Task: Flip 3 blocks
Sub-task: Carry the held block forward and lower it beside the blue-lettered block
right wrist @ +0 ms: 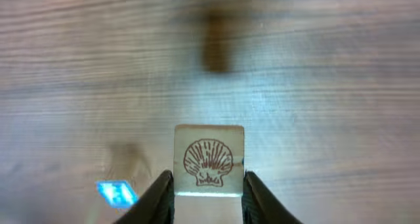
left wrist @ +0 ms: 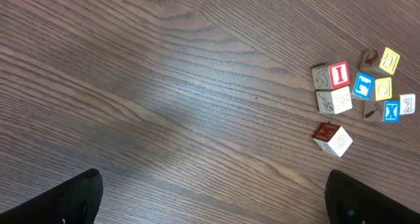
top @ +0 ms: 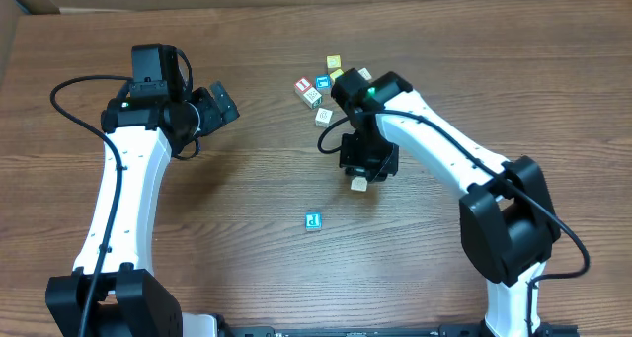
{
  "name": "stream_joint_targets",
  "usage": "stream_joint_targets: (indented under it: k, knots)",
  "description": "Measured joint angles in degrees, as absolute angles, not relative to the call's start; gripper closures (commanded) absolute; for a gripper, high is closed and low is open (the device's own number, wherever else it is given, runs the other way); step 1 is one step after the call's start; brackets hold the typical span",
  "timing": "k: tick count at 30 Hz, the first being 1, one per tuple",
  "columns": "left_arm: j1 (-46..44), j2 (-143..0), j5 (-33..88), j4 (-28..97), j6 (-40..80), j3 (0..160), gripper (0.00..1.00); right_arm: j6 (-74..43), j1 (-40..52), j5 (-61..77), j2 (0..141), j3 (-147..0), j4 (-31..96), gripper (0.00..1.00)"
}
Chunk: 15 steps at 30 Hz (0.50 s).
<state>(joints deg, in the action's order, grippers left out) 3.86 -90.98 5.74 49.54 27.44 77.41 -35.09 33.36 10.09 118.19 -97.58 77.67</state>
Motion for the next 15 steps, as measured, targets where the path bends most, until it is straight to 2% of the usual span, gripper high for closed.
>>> stream_joint_targets:
  k: [15]
  knots:
    - [3.86, -90.98, 5.74, 49.54, 27.44, 77.41, 0.00, -34.46, 33.36, 10.26, 116.95, -99.85, 84.62, 0.78]
